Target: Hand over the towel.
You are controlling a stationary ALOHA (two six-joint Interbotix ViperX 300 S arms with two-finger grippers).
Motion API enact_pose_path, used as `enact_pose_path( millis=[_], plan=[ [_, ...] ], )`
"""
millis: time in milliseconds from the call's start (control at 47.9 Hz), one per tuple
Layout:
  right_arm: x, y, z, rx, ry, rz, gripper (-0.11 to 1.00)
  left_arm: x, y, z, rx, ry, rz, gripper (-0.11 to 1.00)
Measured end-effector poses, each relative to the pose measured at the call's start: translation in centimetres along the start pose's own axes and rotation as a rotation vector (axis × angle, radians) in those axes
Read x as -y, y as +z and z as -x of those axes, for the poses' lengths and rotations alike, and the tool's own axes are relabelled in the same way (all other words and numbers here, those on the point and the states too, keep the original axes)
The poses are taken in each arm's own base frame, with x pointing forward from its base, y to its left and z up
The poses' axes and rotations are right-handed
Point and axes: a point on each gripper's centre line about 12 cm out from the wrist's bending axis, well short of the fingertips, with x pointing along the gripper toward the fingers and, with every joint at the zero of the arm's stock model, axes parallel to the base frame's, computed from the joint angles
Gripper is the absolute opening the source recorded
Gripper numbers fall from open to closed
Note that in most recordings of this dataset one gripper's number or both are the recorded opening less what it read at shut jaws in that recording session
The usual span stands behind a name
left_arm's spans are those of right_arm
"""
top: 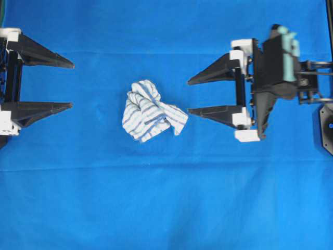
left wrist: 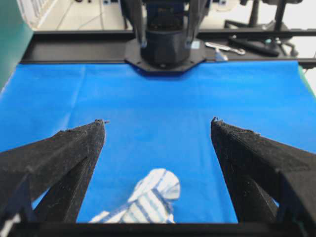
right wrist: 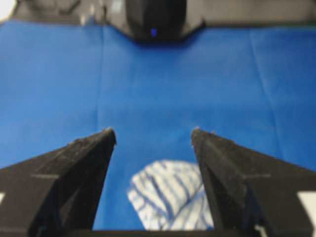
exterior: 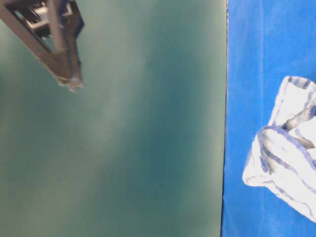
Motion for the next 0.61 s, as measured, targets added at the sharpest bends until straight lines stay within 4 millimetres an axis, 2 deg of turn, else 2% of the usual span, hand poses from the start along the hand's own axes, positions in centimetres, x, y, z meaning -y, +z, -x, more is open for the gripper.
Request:
enact_pose_path(
  millis=[167, 271, 480, 606],
  plan=[
    [0.0, -0.1, 0.1, 0.006, 0.001, 0.002, 0.69, 0.0, 0.0, 0.0, 0.003, 0.0, -0.002, 0.92],
    [0.0, 0.1, 0.9, 0.015, 0.0, 0.002, 0.69, 0.0, 0.1, 0.2, 0.0, 0.001, -0.003, 0.91],
    [0.0, 0.6, 5.2, 0.059, -0.005, 0.0, 0.69, 0.0, 0.5, 2.1, -0.003, 0.0, -0.003, 0.91],
    [0.1, -0.2, 7.9, 0.069, -0.009, 0.003, 0.69, 0.0, 0.0, 3.9, 0.006, -0.001, -0.02, 0.91]
  ],
)
